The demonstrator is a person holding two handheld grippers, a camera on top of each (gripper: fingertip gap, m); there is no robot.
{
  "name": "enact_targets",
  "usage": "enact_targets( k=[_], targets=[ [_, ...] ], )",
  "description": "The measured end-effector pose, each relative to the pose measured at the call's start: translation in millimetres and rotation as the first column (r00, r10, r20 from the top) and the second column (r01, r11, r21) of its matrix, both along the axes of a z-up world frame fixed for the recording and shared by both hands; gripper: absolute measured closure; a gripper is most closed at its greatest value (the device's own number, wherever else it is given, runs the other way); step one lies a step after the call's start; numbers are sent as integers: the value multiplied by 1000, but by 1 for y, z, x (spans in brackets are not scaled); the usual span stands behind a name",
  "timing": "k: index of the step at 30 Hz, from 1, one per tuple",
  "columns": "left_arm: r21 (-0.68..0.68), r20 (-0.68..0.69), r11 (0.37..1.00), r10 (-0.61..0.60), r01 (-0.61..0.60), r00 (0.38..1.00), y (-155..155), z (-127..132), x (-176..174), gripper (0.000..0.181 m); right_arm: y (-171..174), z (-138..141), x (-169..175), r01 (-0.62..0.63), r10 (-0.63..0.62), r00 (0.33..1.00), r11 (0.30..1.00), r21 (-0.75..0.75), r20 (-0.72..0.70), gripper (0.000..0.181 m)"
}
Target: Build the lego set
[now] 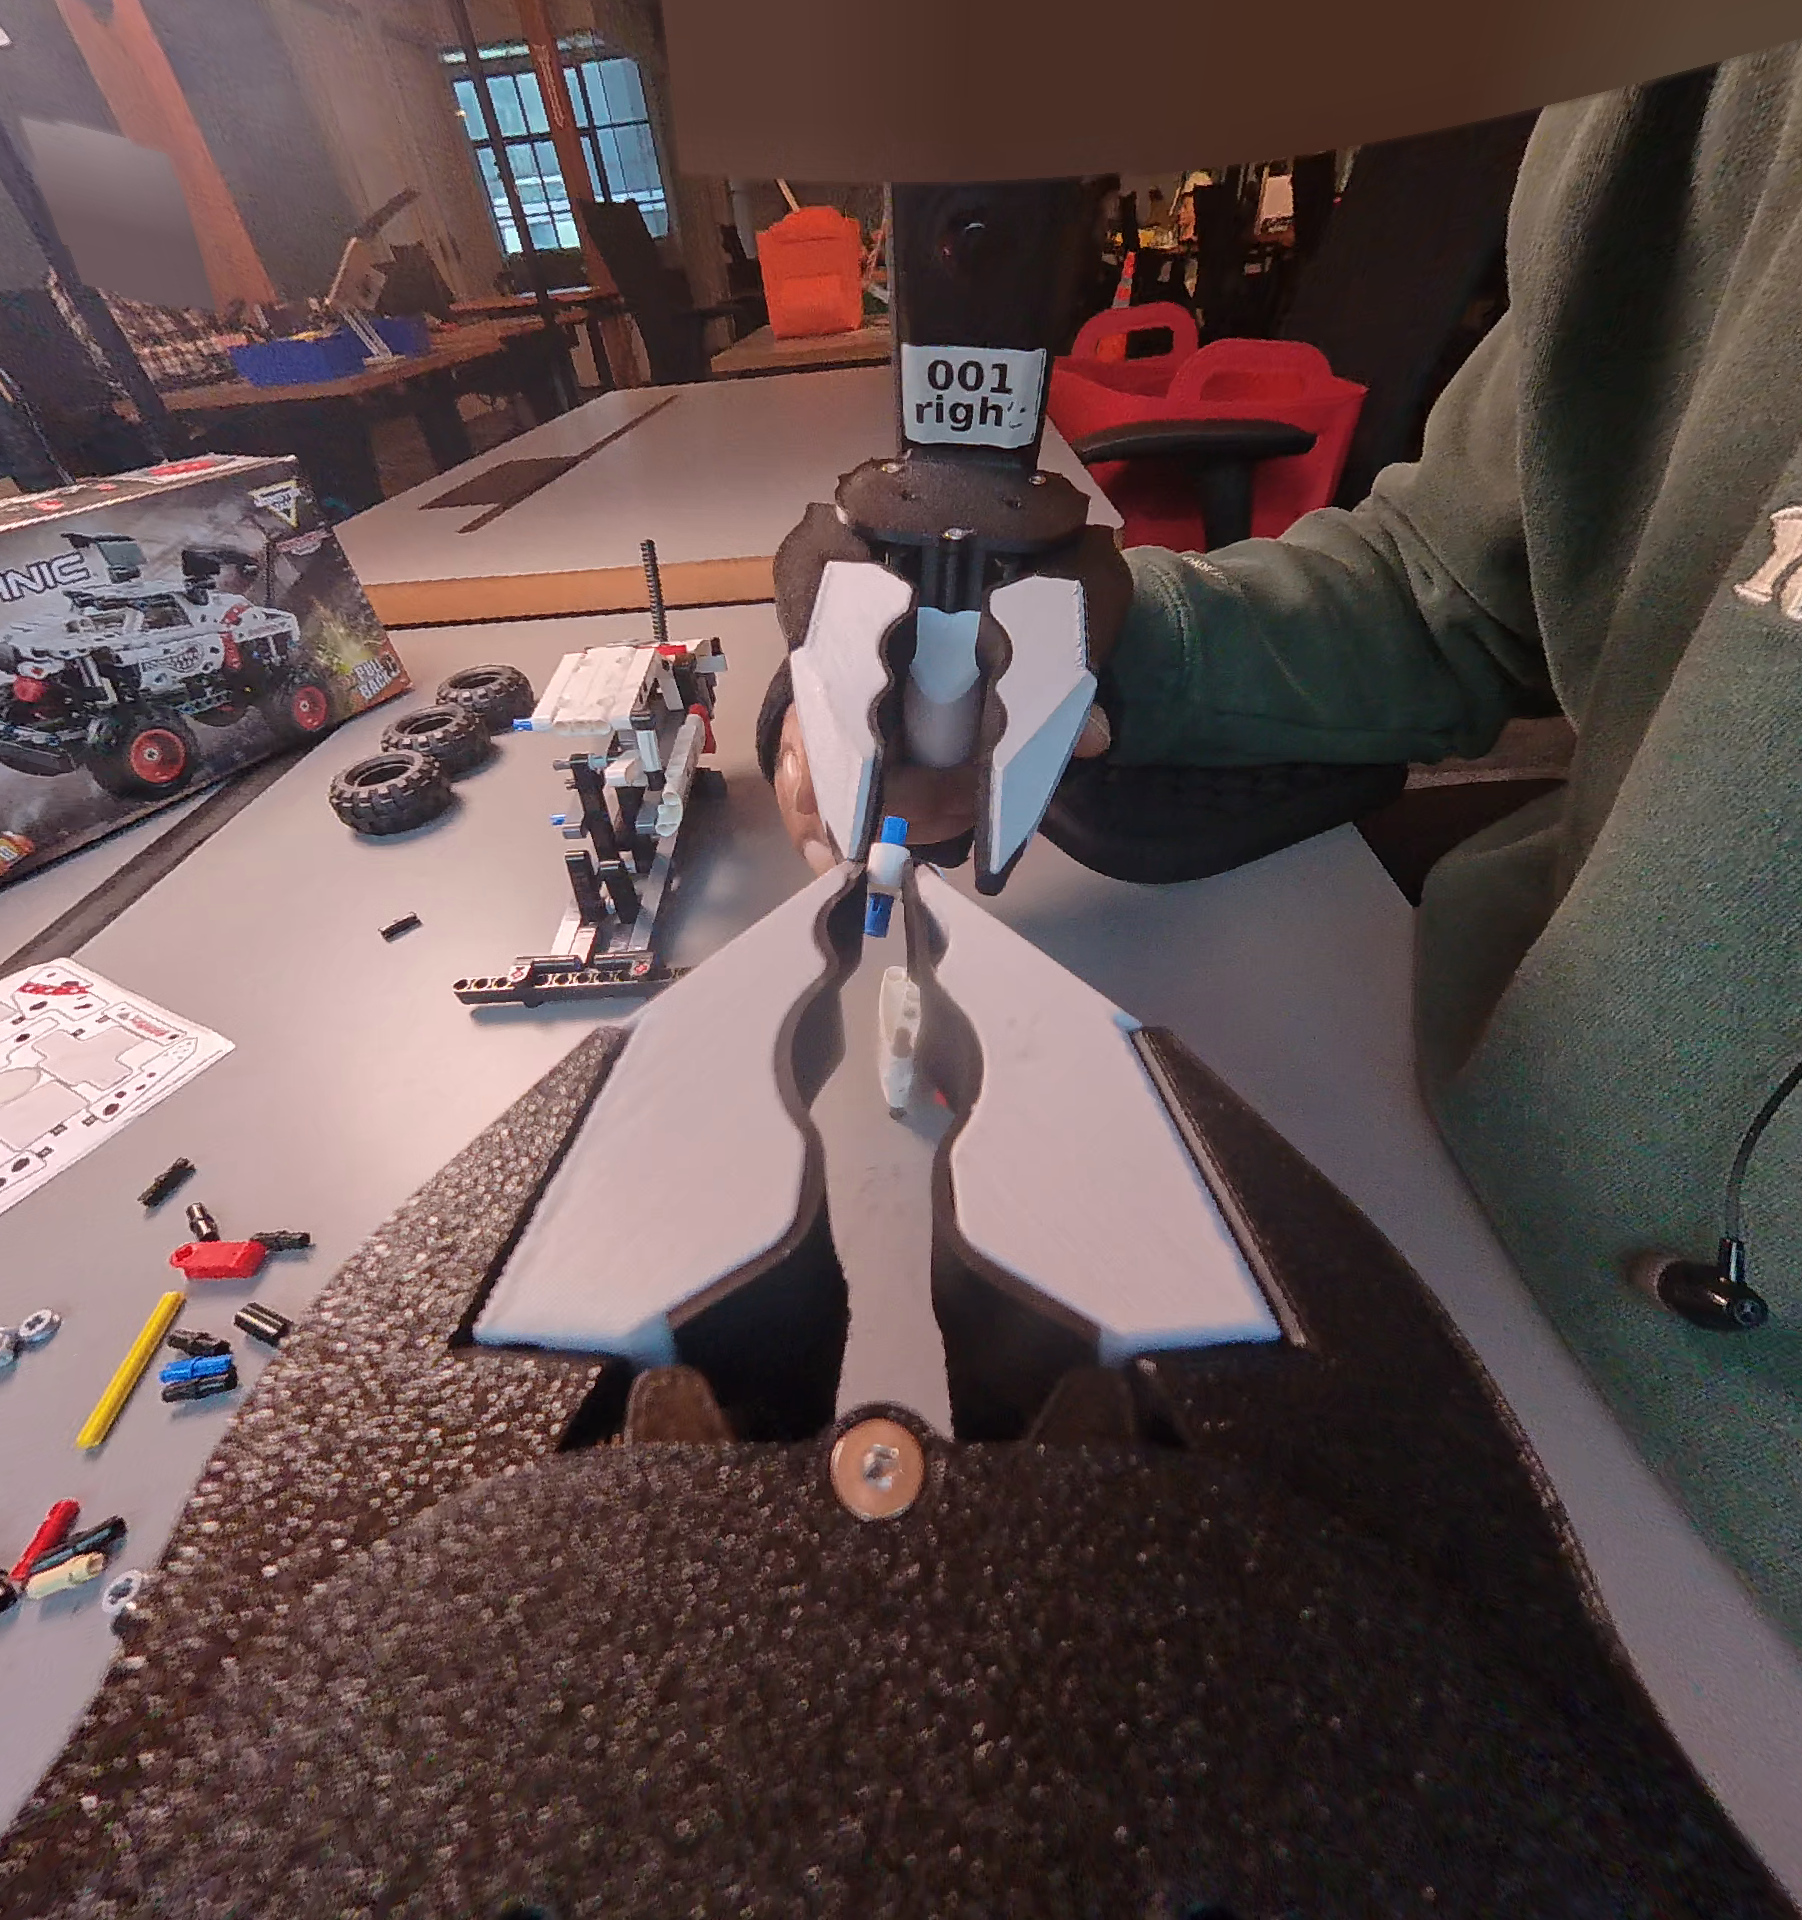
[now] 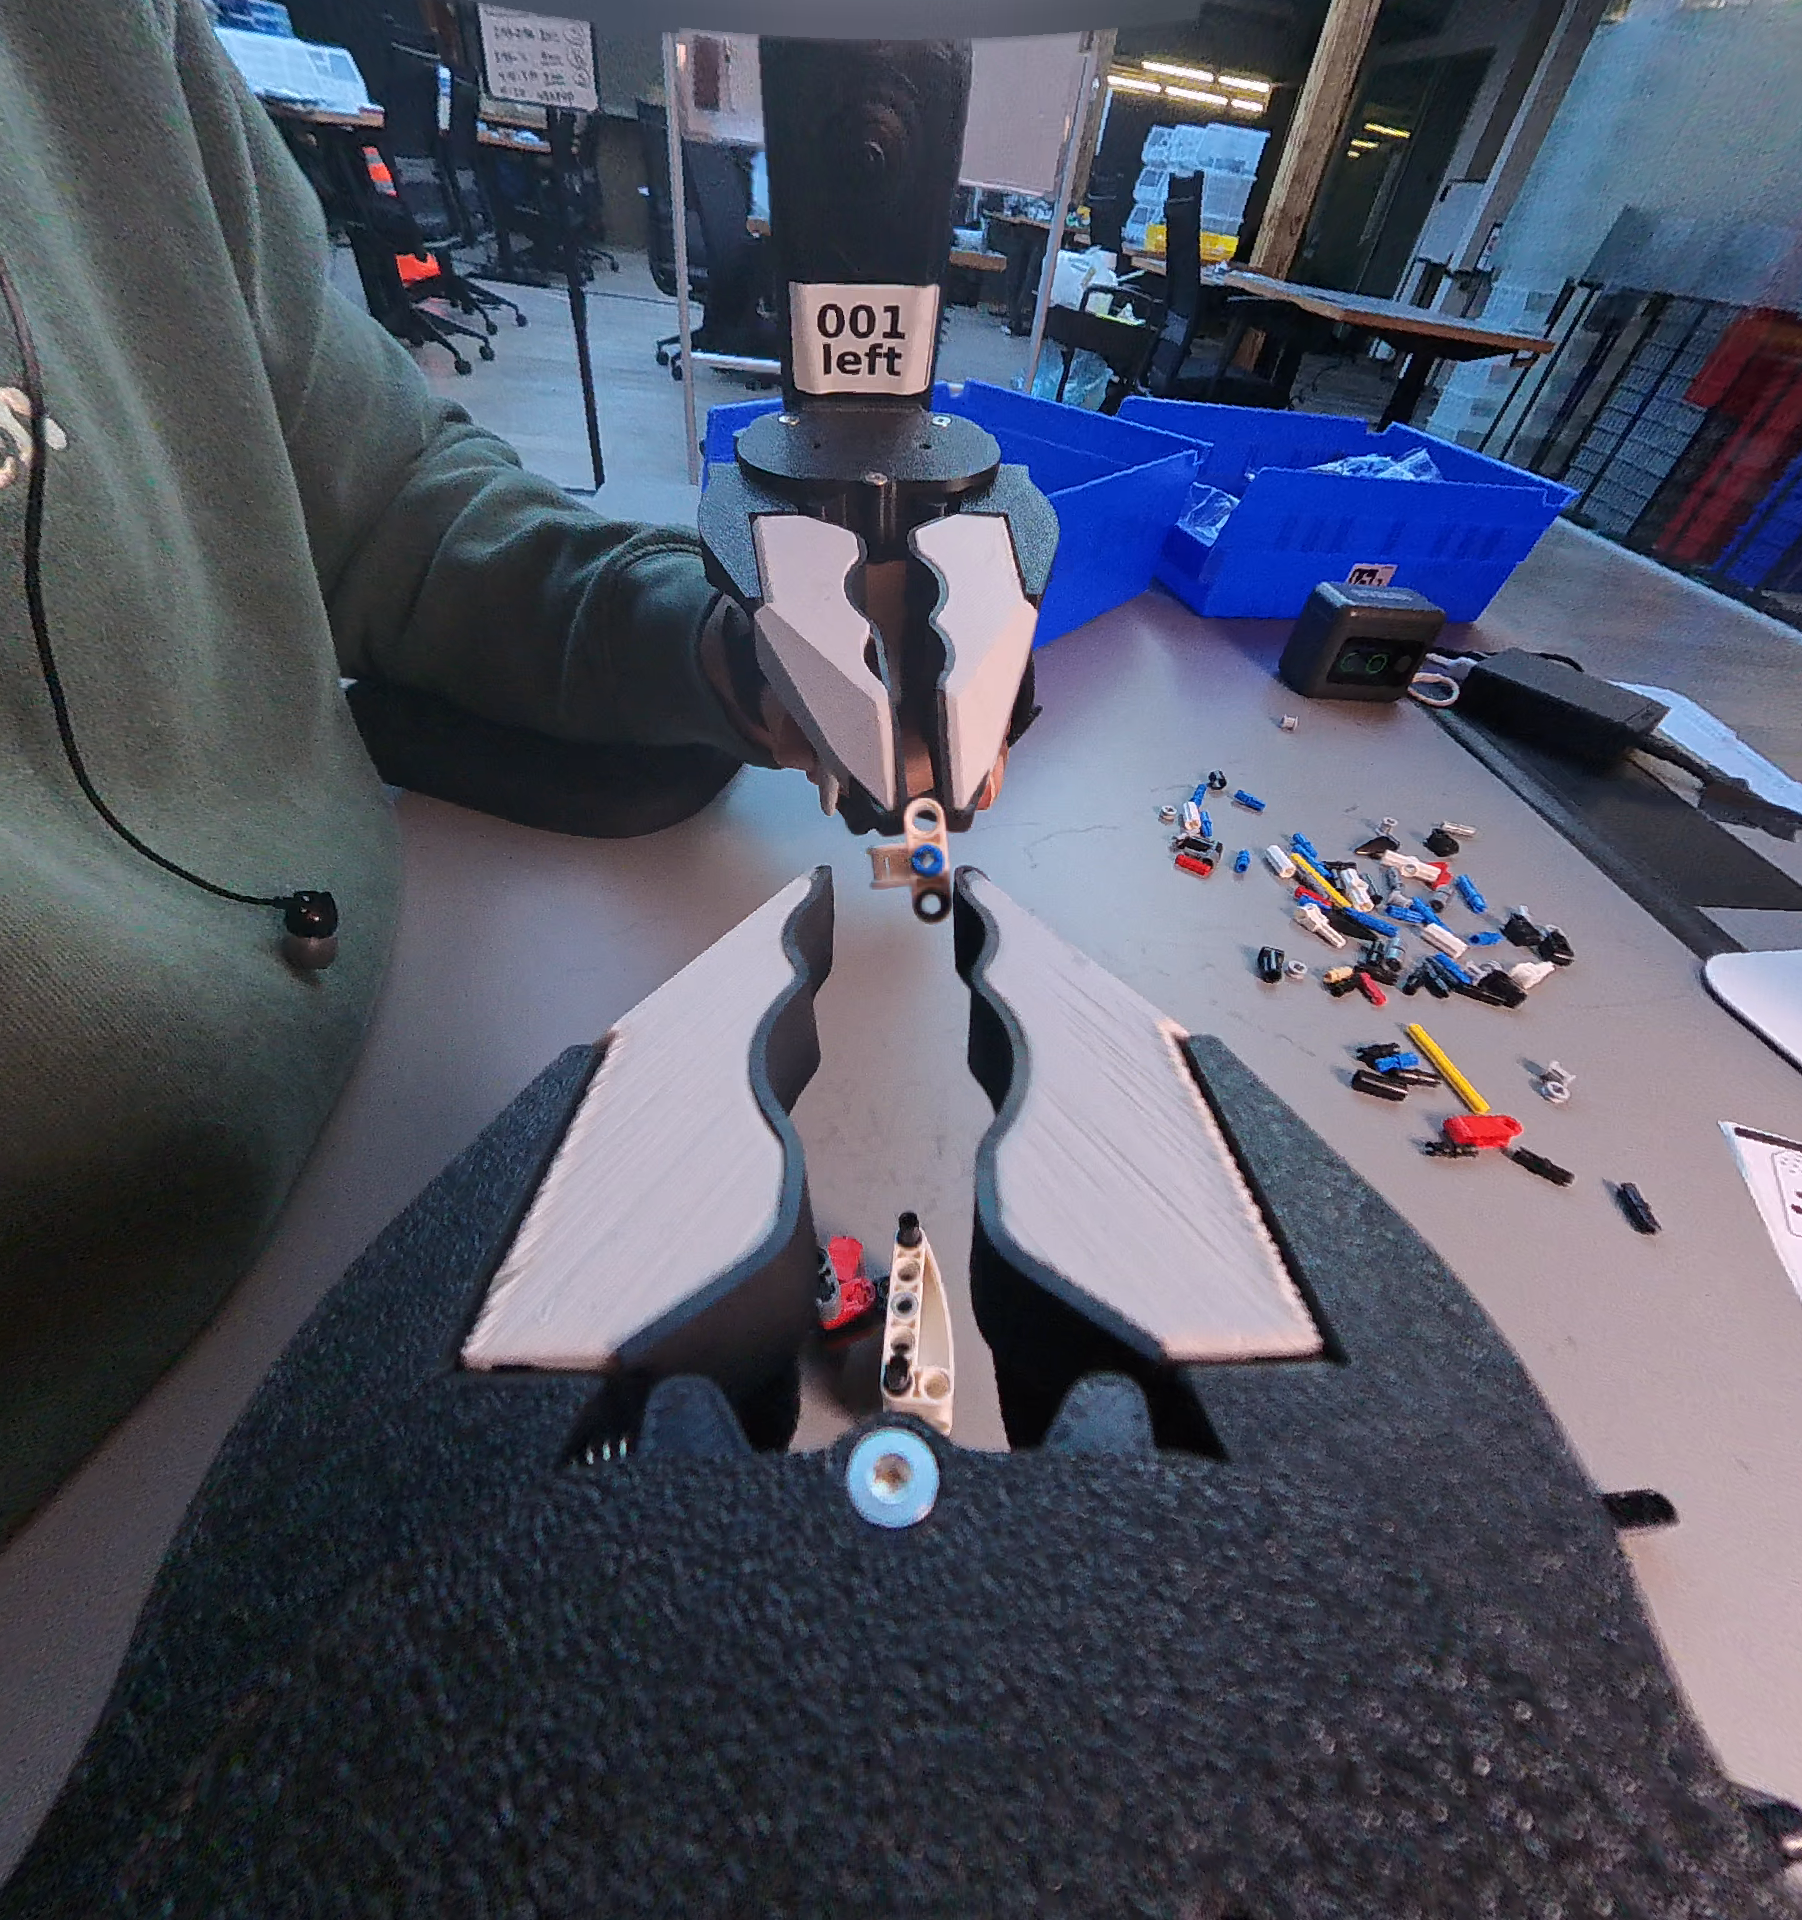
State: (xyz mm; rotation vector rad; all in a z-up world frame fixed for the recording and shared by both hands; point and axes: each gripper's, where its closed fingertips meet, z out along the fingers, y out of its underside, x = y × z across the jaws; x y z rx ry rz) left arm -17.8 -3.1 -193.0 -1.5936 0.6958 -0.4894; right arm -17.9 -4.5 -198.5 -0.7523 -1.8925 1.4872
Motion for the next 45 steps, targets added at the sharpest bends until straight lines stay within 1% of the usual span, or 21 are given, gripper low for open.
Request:
enact_targets(
  k=[7,12,15,20,28,32,37,39,41,42,44,45],
  targets=[
    [25,6,1000,5,-5,1000,2,1,4,175,-2,5,-3,24,-24,999,1000,-1,-30,165],
    [37,38,999,16,-18,999,4,5,4,175,0,8,-4,43,-42,998,999,9,-53,165],
    [35,42,999,22,-24,999,5,4,4,175,1,6,-5,55,-54,997,998,29,-57,165],
    [21,86,1000,17,-19,996,5,6,4,175,0,6,-5,62,-58,996,996,58,-64,166],
    [21,176,1000,5,-9,984,5,14,3,175,2,9,-6,78,-76,995,996,38,-71,165],
    [25,172,1000,7,-11,985,5,13,3,175,1,14,-5,76,-74,994,997,16,-77,165],
    [23,173,1000,-4,0,985,5,13,4,175,1,13,-4,60,-59,997,998,9,-55,166],
    [1,161,1000,-7,7,987,6,8,5,174,3,7,-3,51,-51,999,998,30,-17,166],
    [-40,125,999,31,-26,992,11,-3,1,179,14,1,0,70,-71,997,993,93,9,167],
    [-76,92,996,58,-51,994,15,-12,-2,175,20,-1,3,76,-80,996,991,110,33,167],
    [-188,46,981,56,-47,997,19,-34,-2,159,37,-12,8,100,-118,988,981,167,104,166],
    [-243,40,969,50,-39,998,20,-43,0,154,44,-19,10,106,-136,980,974,200,144,166]
  ],
)
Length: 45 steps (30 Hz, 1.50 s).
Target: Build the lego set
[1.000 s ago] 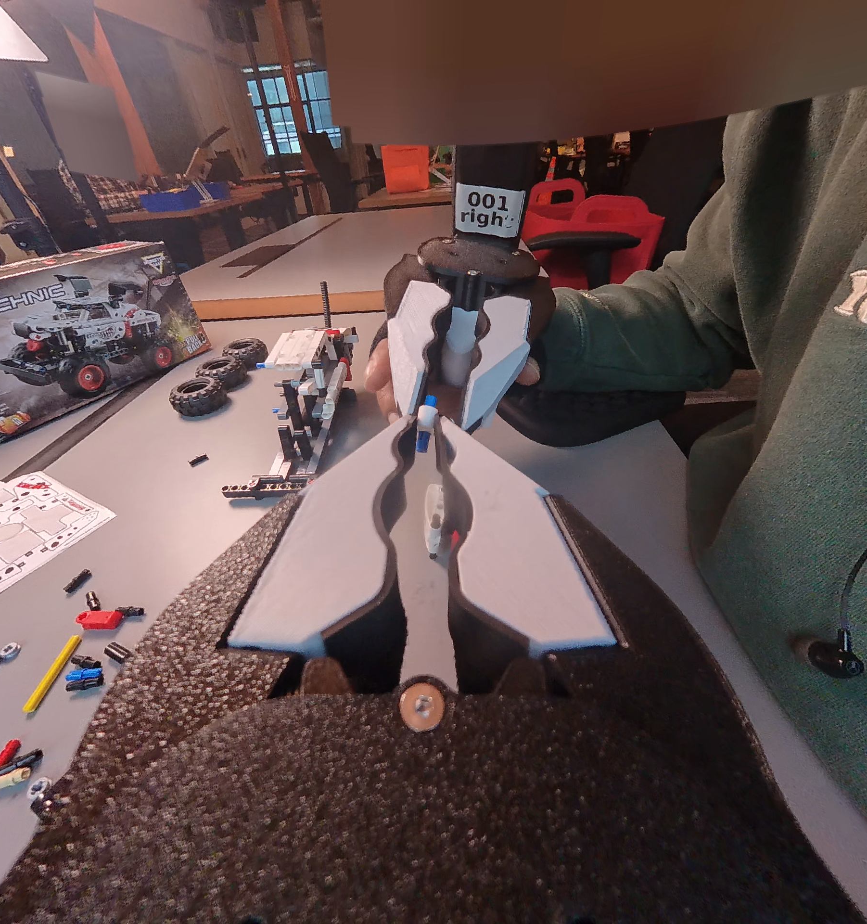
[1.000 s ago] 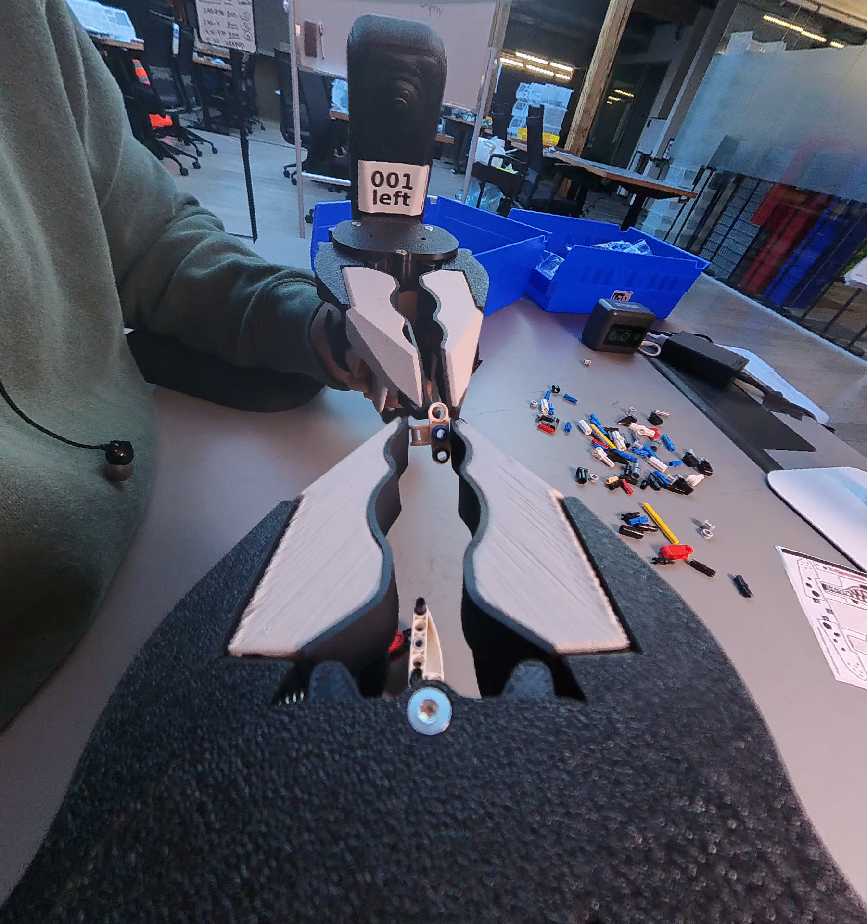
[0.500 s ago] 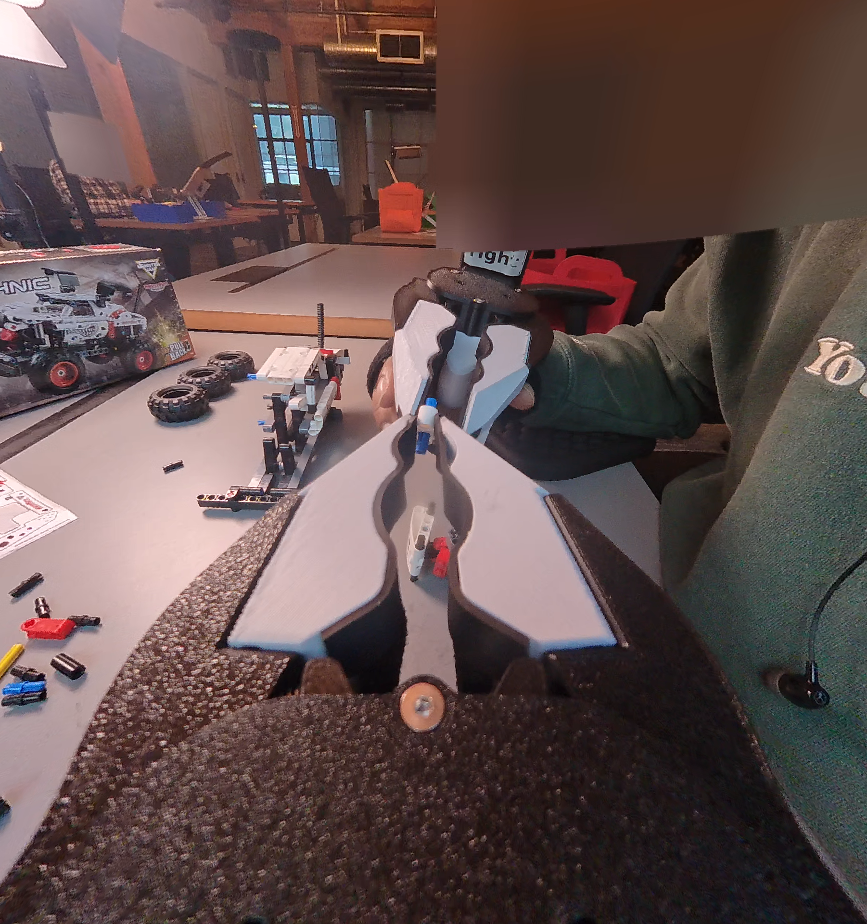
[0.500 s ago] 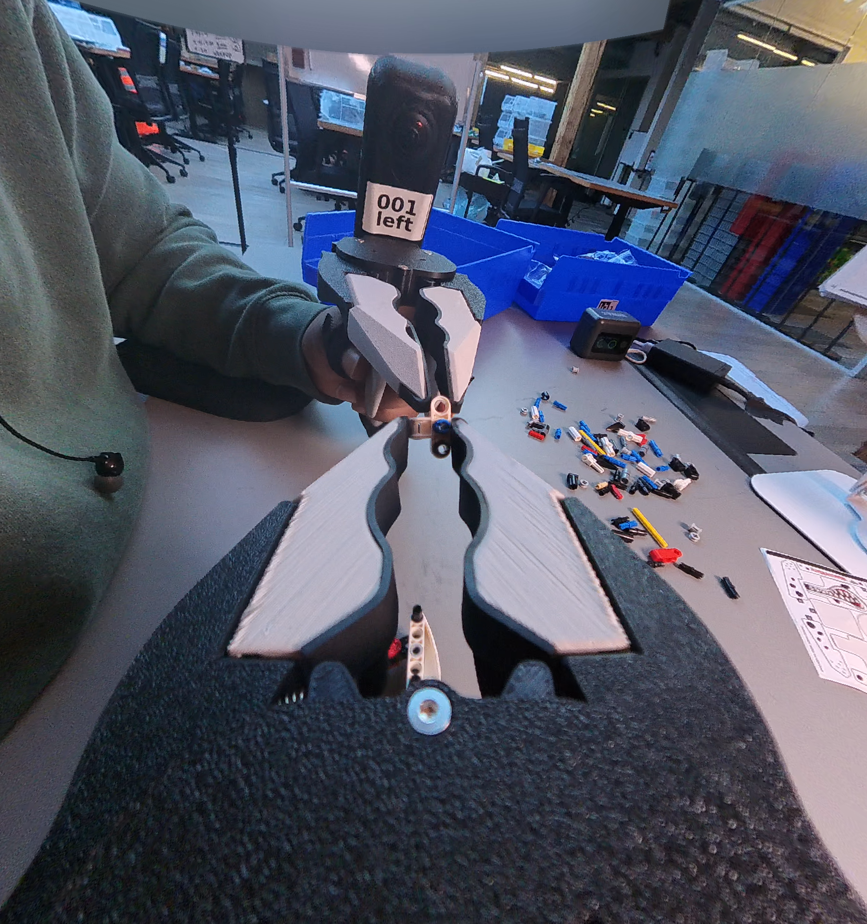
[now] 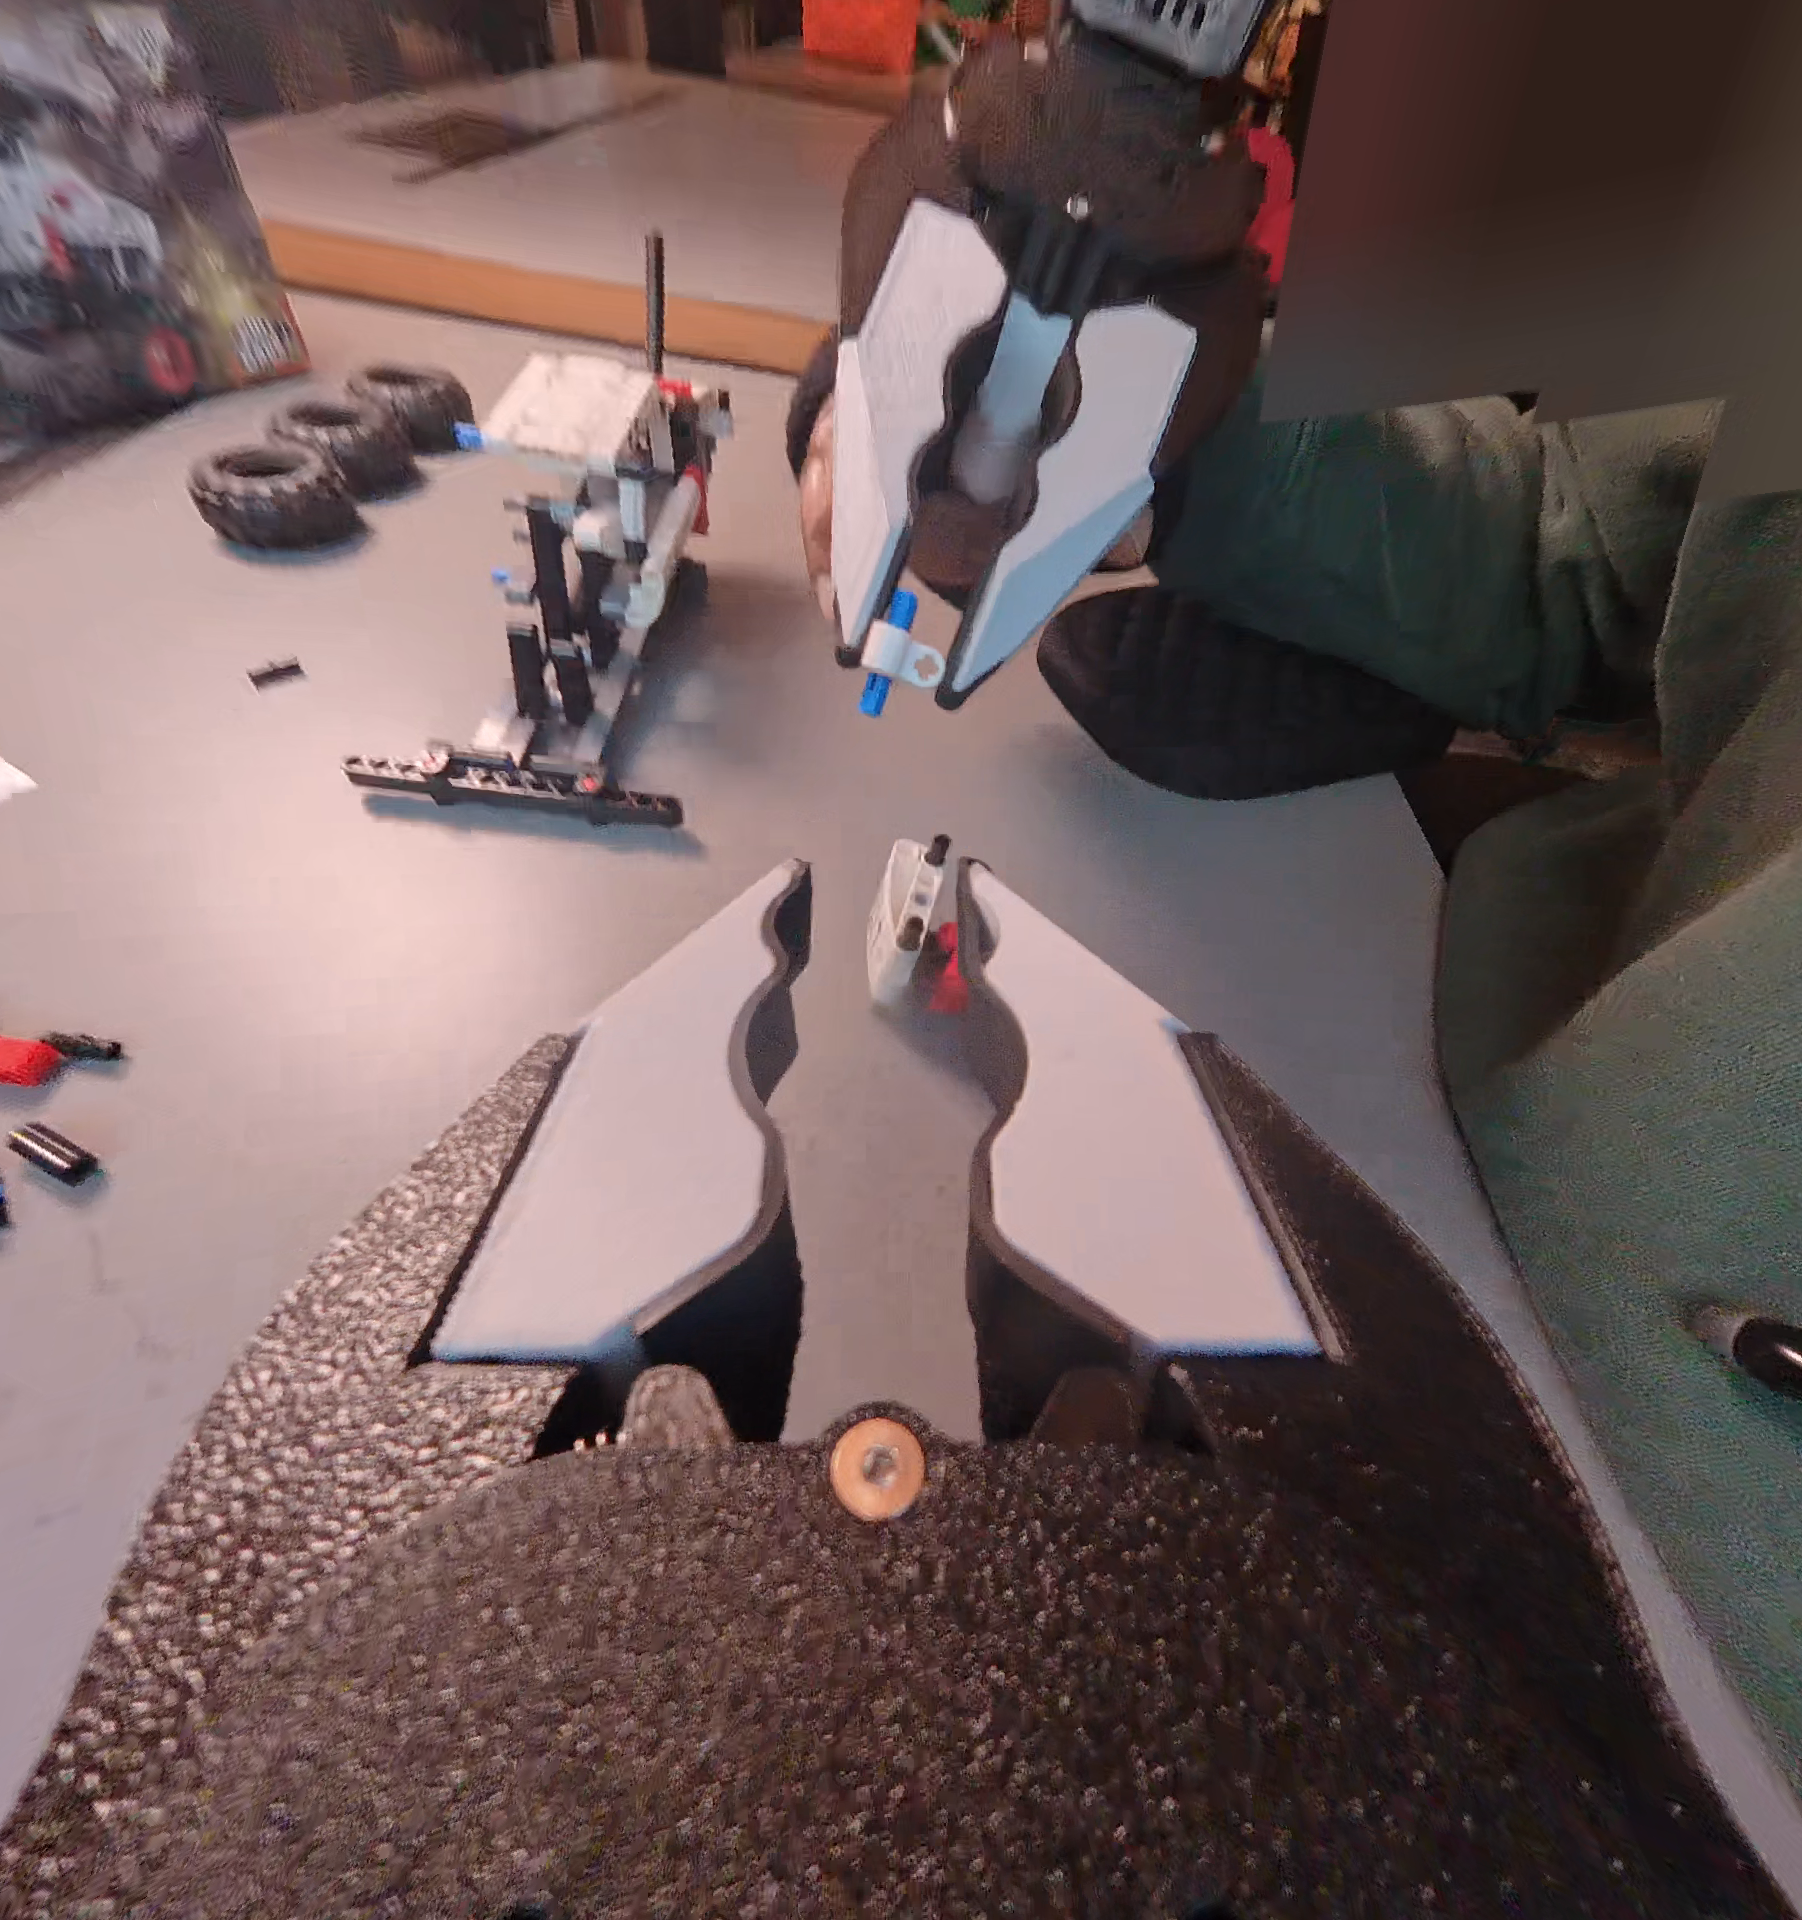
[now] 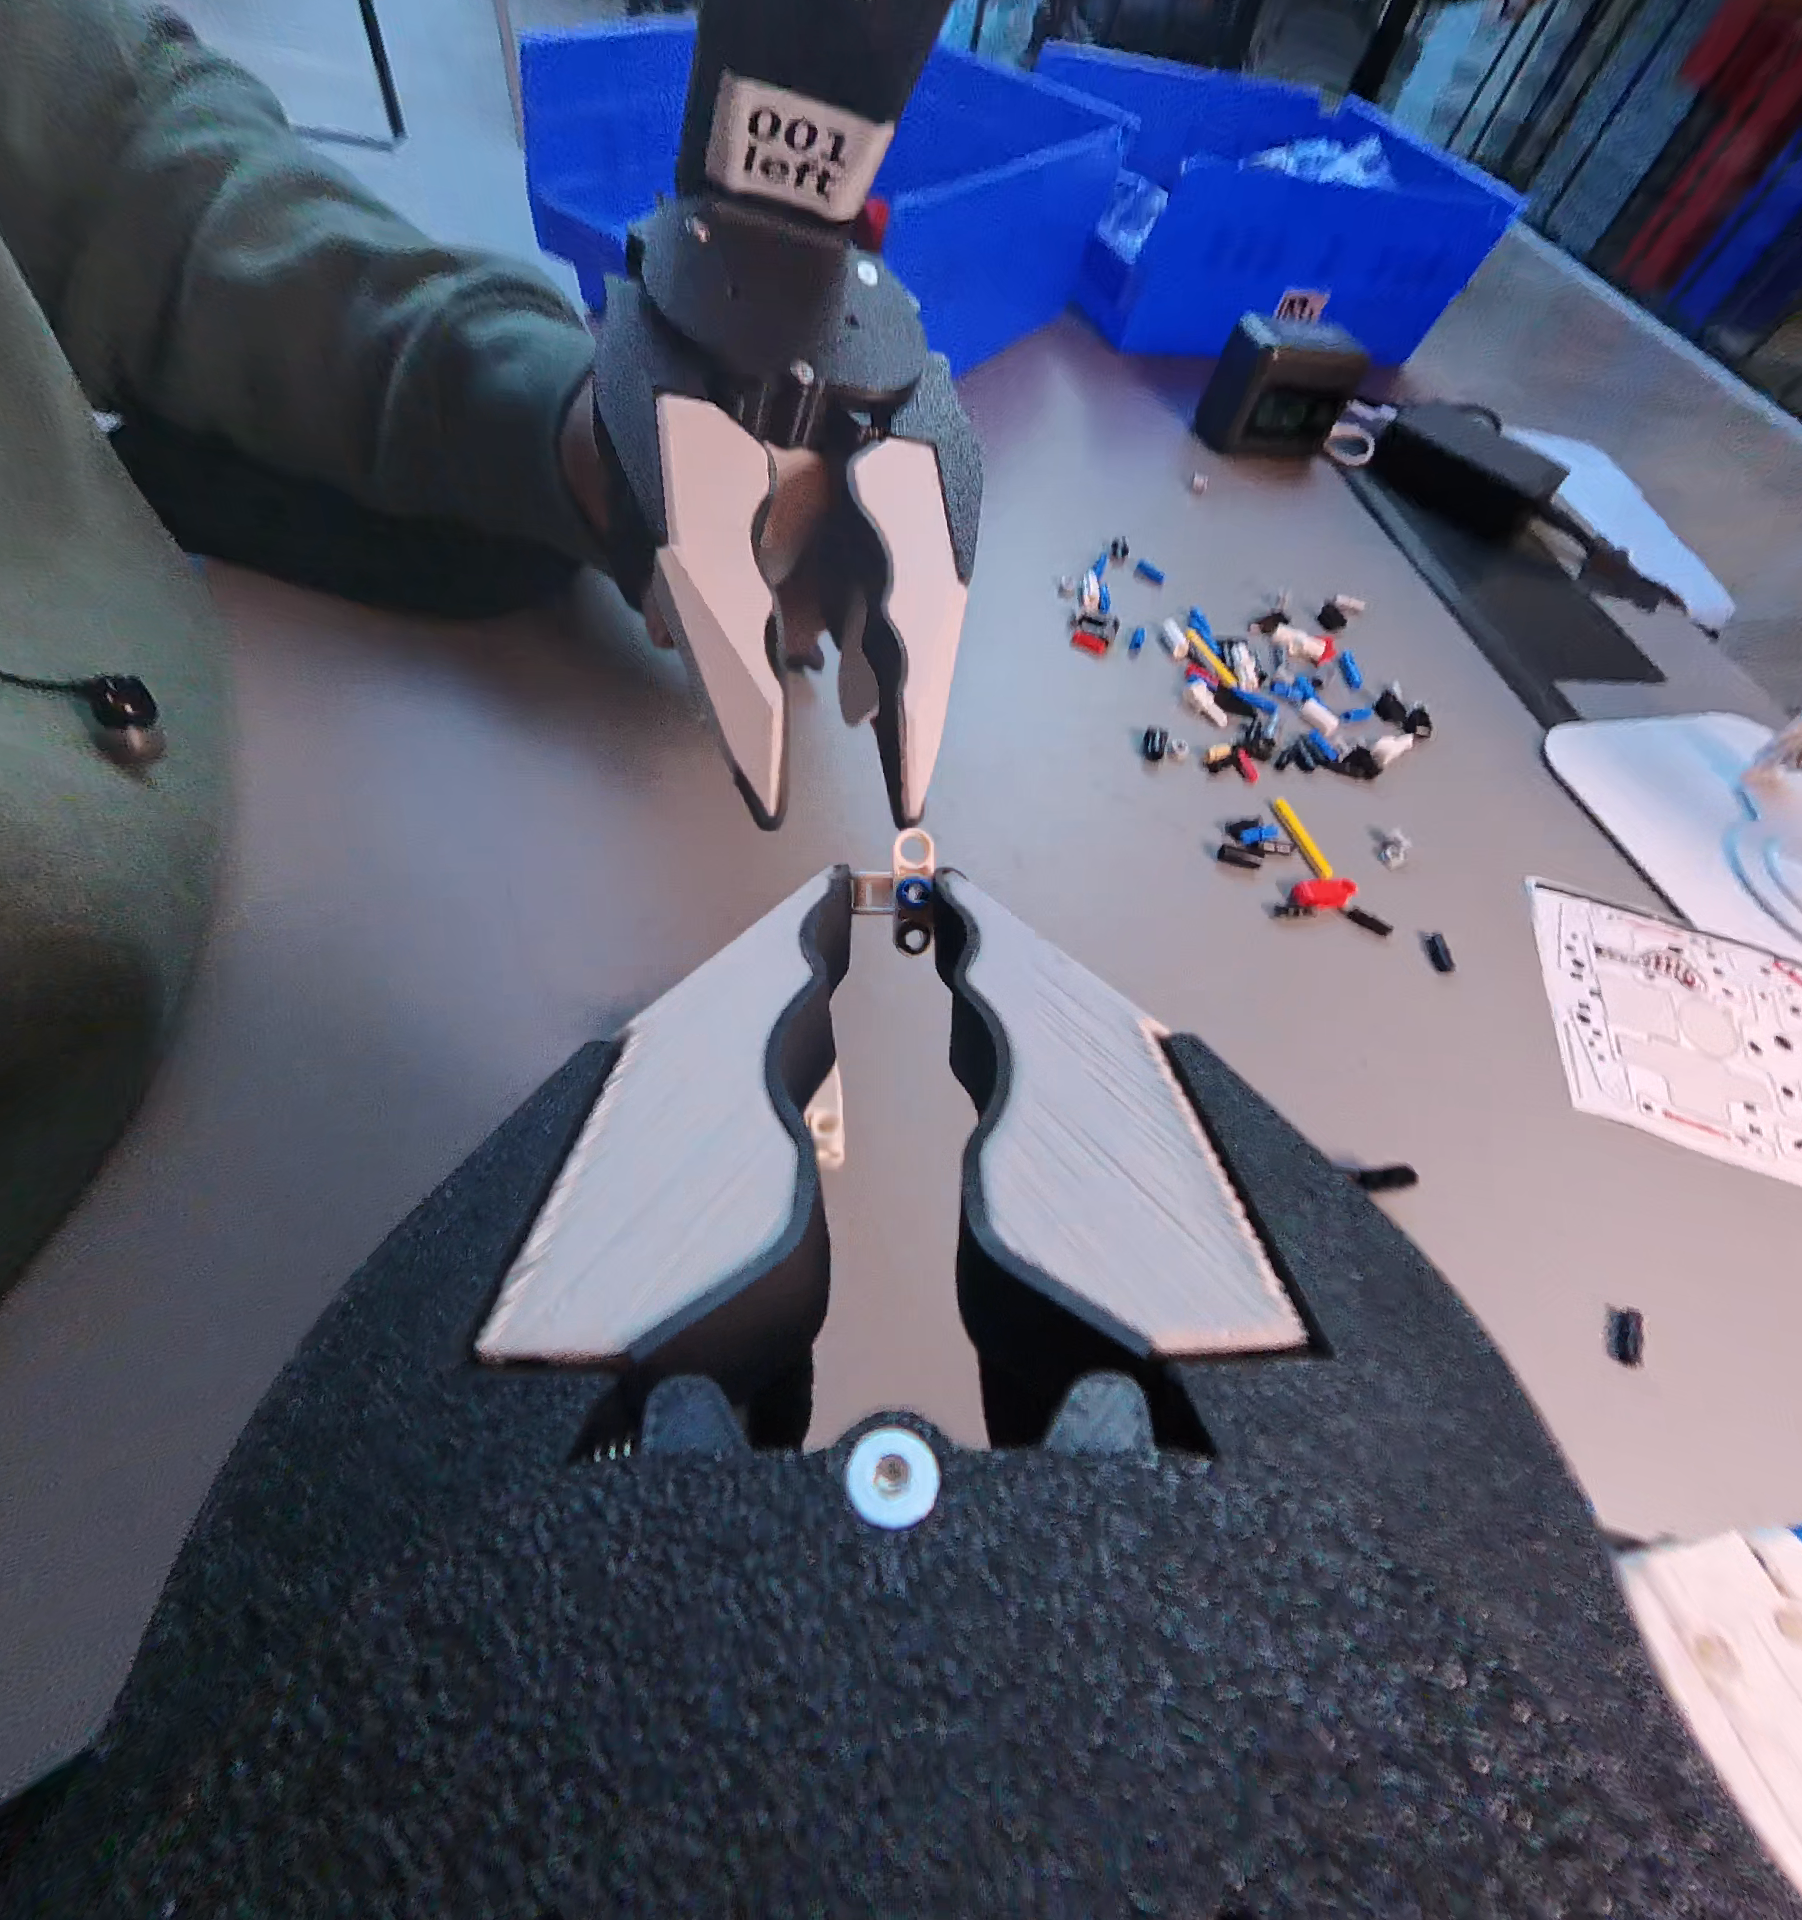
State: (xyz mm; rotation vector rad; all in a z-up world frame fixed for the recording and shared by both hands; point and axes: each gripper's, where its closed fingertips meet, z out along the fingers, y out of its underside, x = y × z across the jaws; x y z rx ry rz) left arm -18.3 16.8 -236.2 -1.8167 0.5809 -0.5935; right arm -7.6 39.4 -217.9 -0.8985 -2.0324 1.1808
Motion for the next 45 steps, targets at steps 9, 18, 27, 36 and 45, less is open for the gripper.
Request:
enact_targets(
  k=[9,18,27,36,45],
  targets=[
    [-218,-219,970,-153,105,964,9,-57,17,154,-8,-42,13,-81,13,932,982,171,363,166],
    [-282,-151,929,-289,239,945,10,-59,30,159,-12,-59,17,-57,-41,889,978,200,455,166],
    [-249,-196,950,-239,187,951,12,-59,28,172,-15,-59,14,-74,-34,871,977,199,491,166],
    [-249,-198,957,-201,149,959,12,-59,28,173,-12,-61,13,-62,-71,868,966,249,492,166],
    [-244,-208,961,-182,129,961,12,-59,31,174,-13,-62,15,-143,-87,832,921,362,549,166]
  ],
)
